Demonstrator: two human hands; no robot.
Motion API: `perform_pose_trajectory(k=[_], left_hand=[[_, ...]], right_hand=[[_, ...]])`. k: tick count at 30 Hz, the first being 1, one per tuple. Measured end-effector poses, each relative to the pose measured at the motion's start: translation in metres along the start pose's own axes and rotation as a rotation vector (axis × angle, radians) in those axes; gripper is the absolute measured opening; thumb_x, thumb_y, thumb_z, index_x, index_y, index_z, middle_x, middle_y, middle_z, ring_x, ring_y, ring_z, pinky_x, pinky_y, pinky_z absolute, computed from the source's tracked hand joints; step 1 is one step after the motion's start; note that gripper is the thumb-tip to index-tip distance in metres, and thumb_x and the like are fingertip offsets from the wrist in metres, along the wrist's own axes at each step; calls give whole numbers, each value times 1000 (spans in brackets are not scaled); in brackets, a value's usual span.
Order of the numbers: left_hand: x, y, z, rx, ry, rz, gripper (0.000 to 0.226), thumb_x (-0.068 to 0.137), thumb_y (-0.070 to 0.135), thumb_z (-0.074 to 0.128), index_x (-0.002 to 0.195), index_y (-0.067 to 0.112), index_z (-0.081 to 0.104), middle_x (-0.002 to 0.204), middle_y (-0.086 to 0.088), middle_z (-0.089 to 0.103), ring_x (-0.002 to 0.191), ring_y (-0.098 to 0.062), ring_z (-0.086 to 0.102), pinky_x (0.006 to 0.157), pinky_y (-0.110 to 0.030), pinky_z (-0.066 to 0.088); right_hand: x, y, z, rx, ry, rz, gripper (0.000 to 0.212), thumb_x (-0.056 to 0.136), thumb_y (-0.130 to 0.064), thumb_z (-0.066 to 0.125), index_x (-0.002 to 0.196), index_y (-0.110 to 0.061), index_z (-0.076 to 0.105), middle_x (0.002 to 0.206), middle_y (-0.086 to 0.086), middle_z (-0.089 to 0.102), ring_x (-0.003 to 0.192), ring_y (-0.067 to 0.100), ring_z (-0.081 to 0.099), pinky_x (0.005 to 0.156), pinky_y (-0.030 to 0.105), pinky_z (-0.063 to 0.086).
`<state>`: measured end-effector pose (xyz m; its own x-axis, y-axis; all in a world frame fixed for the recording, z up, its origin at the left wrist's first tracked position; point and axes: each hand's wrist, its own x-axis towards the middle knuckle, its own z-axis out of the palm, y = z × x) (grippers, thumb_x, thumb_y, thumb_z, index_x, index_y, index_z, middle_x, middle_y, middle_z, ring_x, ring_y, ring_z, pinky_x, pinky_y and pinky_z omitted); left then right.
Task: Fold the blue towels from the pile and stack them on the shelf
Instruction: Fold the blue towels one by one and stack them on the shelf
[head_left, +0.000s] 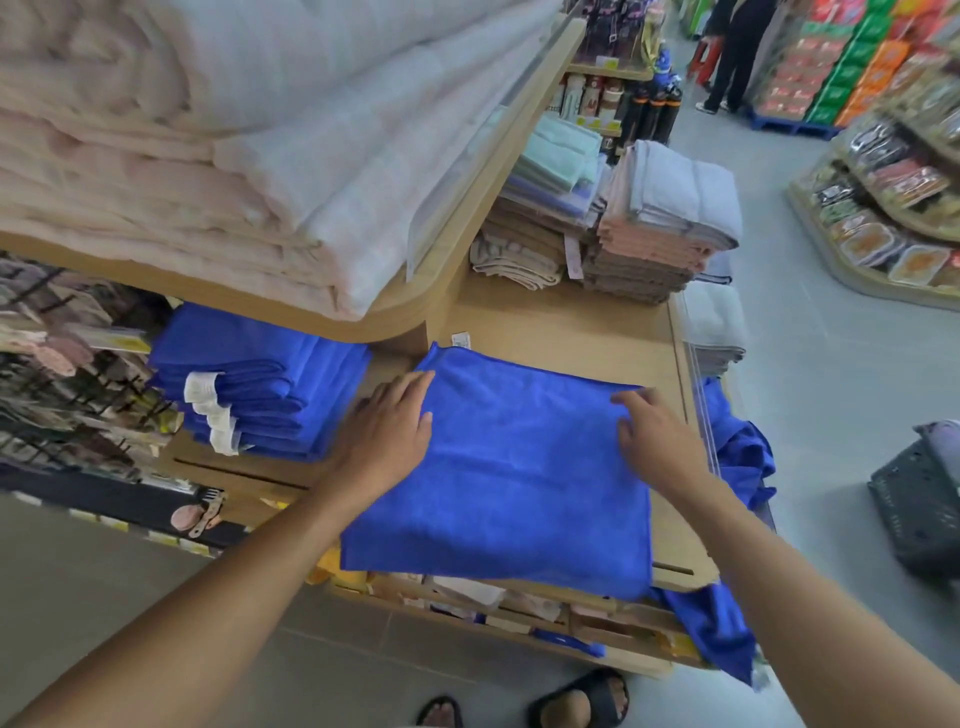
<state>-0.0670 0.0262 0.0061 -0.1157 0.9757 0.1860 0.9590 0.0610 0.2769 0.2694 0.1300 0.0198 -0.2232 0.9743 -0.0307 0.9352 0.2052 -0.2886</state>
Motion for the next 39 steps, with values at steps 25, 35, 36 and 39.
perform_pose_trajectory(k=[25, 35, 36, 39], left_hand=[[201, 81, -67, 165, 57, -47, 10, 91, 18, 66, 93, 9, 65, 77, -7, 54, 60, -19, 42, 49, -32, 14], [161, 89, -97, -414, 96, 51, 11, 95, -7, 56, 96, -6, 67, 87, -17, 55, 80, -15, 51, 63, -6, 33], [153, 88, -100, -516, 117, 69, 11, 96, -9, 55, 96, -4, 65, 88, -16, 55, 78, -8, 53, 67, -6, 34], [121, 77, -104, -669, 109, 171, 14, 93, -18, 55, 100, -12, 64, 91, -12, 56, 79, 11, 54, 77, -4, 36]], right_hand=[[147, 61, -141, 108, 49, 7, 9, 83, -22, 76, 81, -24, 67, 80, 2, 69, 76, 27, 65, 75, 39, 54], [87, 67, -147, 231, 125, -67, 17, 88, -22, 76, 87, -35, 65, 90, -6, 70, 62, 17, 67, 64, 34, 51], [75, 67, -152, 263, 140, -82, 22, 88, -20, 76, 86, -40, 65, 87, -10, 70, 55, 13, 64, 60, 30, 47], [32, 63, -159, 290, 171, -144, 37, 85, -11, 77, 82, -45, 64, 80, -16, 68, 57, 13, 61, 58, 26, 44]])
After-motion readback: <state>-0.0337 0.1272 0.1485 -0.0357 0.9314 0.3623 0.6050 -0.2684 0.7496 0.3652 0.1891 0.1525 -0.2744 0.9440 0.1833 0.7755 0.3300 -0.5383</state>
